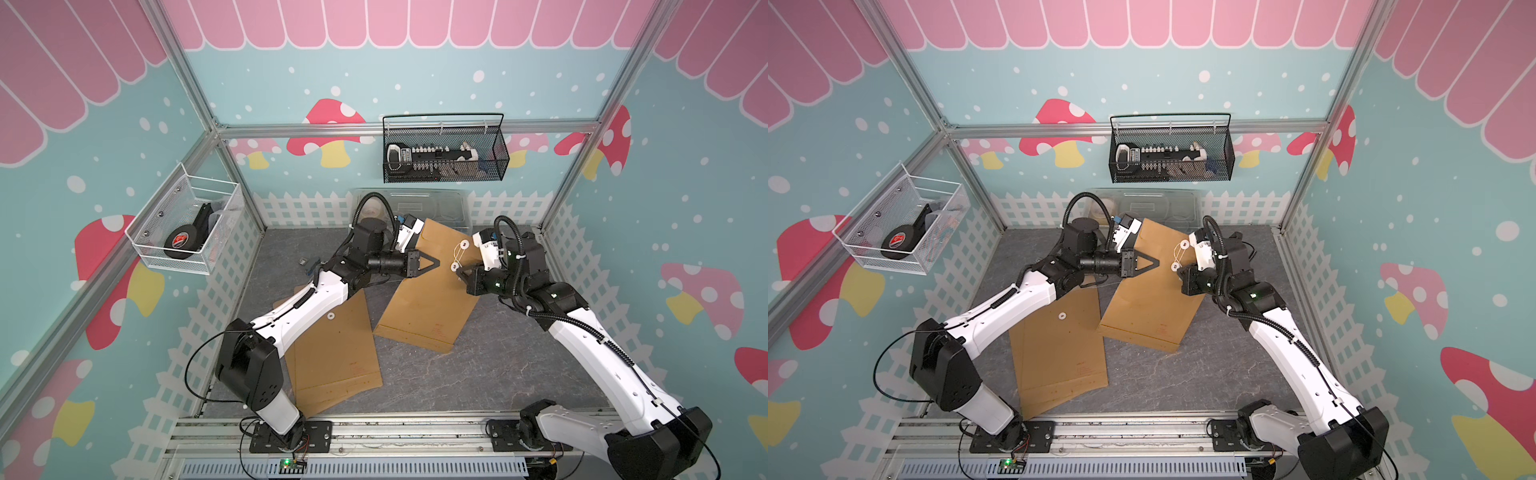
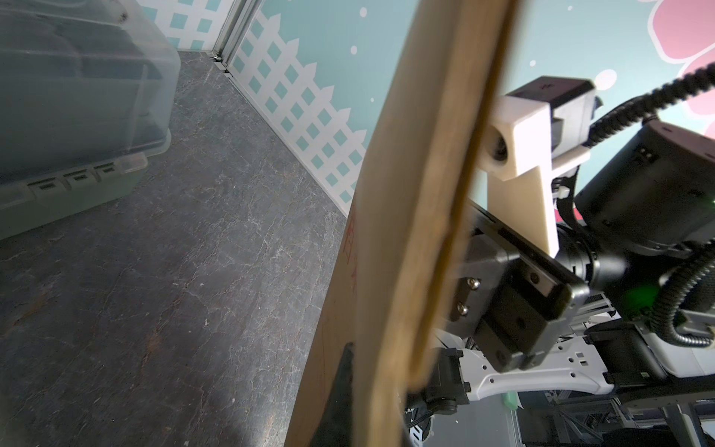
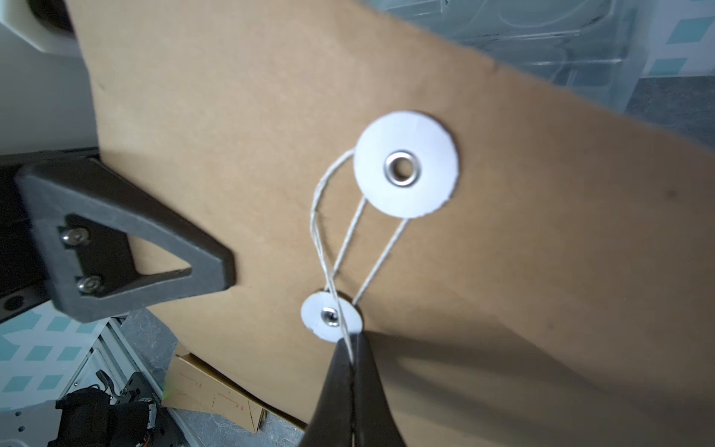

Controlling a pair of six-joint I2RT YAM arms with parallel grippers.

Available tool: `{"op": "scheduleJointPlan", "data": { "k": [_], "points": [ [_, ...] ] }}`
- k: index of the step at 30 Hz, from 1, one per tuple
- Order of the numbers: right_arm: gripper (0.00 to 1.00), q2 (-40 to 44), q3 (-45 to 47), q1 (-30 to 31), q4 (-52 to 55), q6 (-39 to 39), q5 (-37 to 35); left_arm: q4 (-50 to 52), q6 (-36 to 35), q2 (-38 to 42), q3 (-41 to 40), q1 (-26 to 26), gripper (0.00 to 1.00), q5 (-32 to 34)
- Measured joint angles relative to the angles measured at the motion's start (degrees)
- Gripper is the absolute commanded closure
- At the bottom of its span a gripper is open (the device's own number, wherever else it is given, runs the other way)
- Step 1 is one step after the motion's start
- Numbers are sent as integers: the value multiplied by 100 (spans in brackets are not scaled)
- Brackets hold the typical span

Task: Close the mouth of the file bag
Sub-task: Close the file bag.

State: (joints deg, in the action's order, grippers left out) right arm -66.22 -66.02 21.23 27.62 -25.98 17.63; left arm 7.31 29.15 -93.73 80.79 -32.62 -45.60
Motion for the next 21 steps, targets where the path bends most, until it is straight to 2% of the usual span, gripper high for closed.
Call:
{"op": "scheduleJointPlan", "data": {
  "k": [21],
  "points": [
    [100, 63, 144, -212, 144, -61, 9, 85, -50, 66, 0, 79, 100, -4]
  ]
}}
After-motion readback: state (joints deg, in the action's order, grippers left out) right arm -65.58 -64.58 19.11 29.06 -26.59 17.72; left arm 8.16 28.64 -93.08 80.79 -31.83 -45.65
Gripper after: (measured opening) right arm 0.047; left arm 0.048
